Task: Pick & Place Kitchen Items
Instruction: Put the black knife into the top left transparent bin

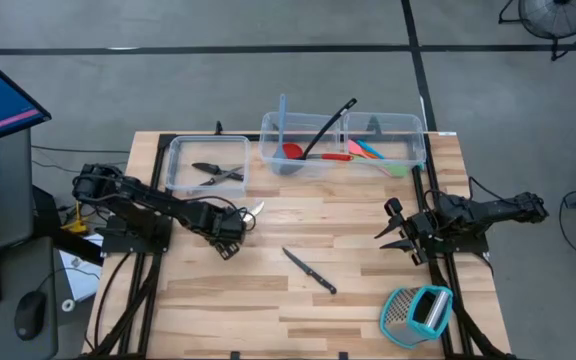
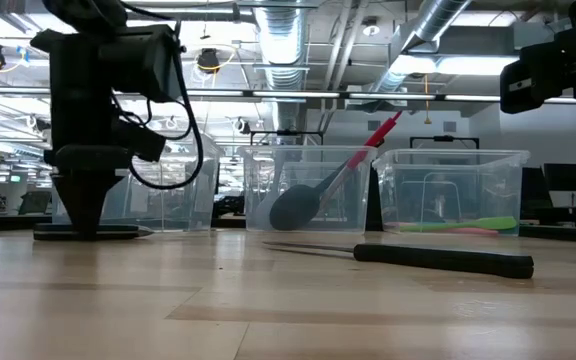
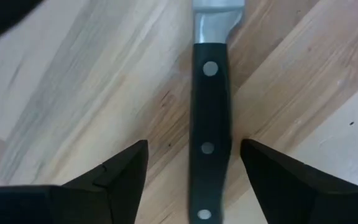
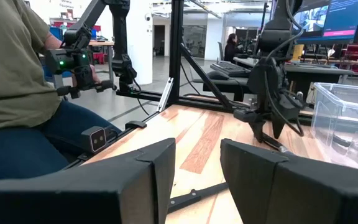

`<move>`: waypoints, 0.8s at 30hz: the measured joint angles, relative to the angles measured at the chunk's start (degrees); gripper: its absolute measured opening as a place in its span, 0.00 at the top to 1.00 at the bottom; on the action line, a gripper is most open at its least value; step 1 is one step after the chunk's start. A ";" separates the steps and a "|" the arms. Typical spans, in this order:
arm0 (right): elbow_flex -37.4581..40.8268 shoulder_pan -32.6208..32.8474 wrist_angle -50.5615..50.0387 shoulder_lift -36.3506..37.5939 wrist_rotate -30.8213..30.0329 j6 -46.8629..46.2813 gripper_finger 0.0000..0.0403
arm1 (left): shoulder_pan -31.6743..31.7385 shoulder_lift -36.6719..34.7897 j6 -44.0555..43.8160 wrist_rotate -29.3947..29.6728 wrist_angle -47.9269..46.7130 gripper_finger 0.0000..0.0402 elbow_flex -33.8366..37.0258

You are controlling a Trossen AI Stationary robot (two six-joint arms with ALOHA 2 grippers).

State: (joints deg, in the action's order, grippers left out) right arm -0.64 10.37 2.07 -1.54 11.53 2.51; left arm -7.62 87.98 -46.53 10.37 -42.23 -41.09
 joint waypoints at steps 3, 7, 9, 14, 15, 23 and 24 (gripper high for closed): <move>0.00 0.00 0.00 0.01 -0.02 0.02 0.69 | 0.05 -0.02 0.05 -1.86 1.15 0.35 0.55; 0.00 -0.01 0.00 0.00 -0.01 0.02 0.69 | -0.02 0.03 1.47 -2.56 1.83 0.37 0.69; 0.00 -0.02 0.00 0.00 0.00 0.00 0.69 | -0.02 0.03 1.49 -2.82 2.49 0.41 1.07; 0.00 -0.02 0.00 0.00 0.00 0.02 0.69 | -0.07 0.03 3.72 -3.78 3.18 0.56 1.91; 0.00 -0.02 0.00 0.00 0.00 0.00 0.69 | -0.07 0.03 4.09 -3.81 3.20 0.60 1.91; 0.00 0.00 0.00 0.02 0.00 0.02 0.69 | -0.13 0.03 4.33 -3.81 3.18 0.88 1.95; 0.00 0.00 0.00 0.00 -0.02 0.00 0.69 | -0.13 0.03 4.32 -3.81 3.20 0.89 1.95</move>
State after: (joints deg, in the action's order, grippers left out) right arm -0.64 10.37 2.07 -1.54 11.51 2.51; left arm -7.75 88.01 -42.21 6.56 -39.03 -39.13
